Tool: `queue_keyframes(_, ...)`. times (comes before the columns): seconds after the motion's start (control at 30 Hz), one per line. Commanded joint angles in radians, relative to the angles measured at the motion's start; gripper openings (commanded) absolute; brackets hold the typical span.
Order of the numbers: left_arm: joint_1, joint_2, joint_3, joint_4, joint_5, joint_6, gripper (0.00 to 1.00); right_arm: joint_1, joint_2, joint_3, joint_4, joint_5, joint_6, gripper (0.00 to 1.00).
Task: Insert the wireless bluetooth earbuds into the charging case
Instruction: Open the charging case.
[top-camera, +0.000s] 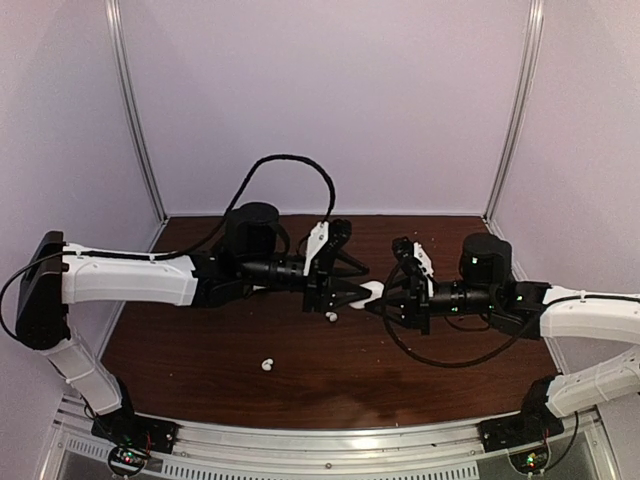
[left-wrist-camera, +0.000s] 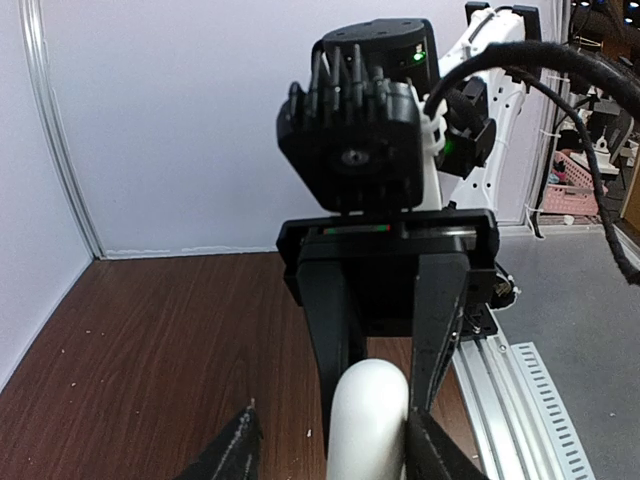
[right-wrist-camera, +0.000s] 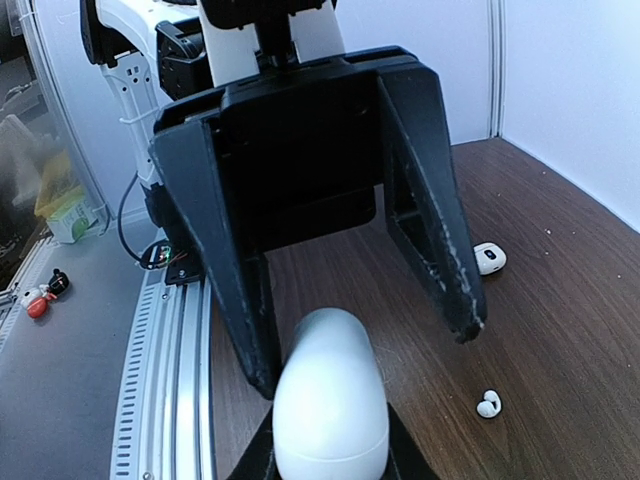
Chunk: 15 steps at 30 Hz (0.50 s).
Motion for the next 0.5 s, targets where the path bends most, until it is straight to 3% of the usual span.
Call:
queue_keyframes(0.0,0.005,0.023,0.041,-0.032,-0.066,0.010,0.50,0.020,-0.010,0.029,0.006,0.014,-0.013,0.00)
queue_keyframes(0.47,0.055,-0.010,0.020,-0.003,-0.109,-0.045,0.46,0.026,-0.031,0.014,0.013,-0.029,-0.046,0.00)
